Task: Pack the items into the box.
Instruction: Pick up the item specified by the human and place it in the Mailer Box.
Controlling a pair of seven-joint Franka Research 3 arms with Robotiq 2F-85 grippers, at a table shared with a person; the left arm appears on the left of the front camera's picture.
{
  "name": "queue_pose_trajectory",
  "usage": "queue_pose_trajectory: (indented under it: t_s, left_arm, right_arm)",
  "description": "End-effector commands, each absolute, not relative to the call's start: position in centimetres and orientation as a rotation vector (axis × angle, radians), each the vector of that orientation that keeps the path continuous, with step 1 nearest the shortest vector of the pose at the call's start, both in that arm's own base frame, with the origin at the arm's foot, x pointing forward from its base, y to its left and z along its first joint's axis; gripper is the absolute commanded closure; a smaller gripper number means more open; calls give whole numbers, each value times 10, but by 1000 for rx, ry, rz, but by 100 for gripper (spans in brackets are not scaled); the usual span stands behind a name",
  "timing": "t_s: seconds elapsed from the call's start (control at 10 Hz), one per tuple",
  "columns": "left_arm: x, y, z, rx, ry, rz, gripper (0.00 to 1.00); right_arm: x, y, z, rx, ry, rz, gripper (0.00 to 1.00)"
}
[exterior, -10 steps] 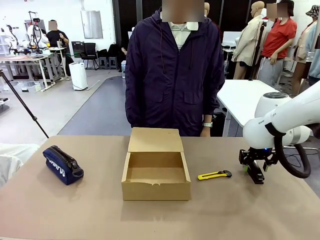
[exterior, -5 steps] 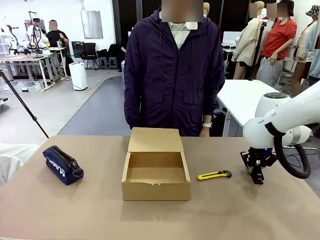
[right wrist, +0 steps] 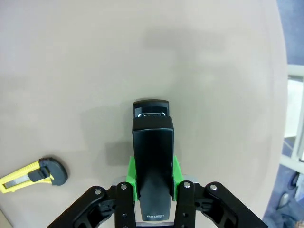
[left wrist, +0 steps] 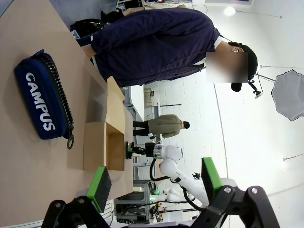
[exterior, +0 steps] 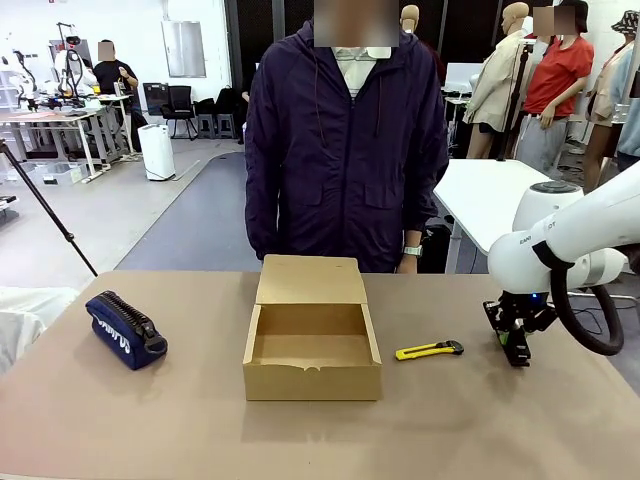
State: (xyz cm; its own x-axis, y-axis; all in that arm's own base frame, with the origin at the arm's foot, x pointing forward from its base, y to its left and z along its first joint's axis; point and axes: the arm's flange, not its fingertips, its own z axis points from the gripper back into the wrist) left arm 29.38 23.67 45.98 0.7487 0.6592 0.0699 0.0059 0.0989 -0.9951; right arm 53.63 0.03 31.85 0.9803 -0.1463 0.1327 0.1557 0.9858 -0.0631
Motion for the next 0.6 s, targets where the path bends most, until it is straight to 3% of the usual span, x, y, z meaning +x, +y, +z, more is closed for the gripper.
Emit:
queue_pose_trajectory:
  t_s: [0.0, 0.3, 0.5]
  left_arm:
    - [292, 236, 463, -1417, -593, 521, 0]
    - [292, 236, 463, -1417, -593, 521, 0]
    - [292, 236, 463, -1417, -593, 521, 0]
  right_arm:
    - [517, 1, 363, -77, -129, -162, 100]
    - [457, 4, 476, -94, -209, -160, 100]
    - [449, -17, 473, -98, -182, -336, 100]
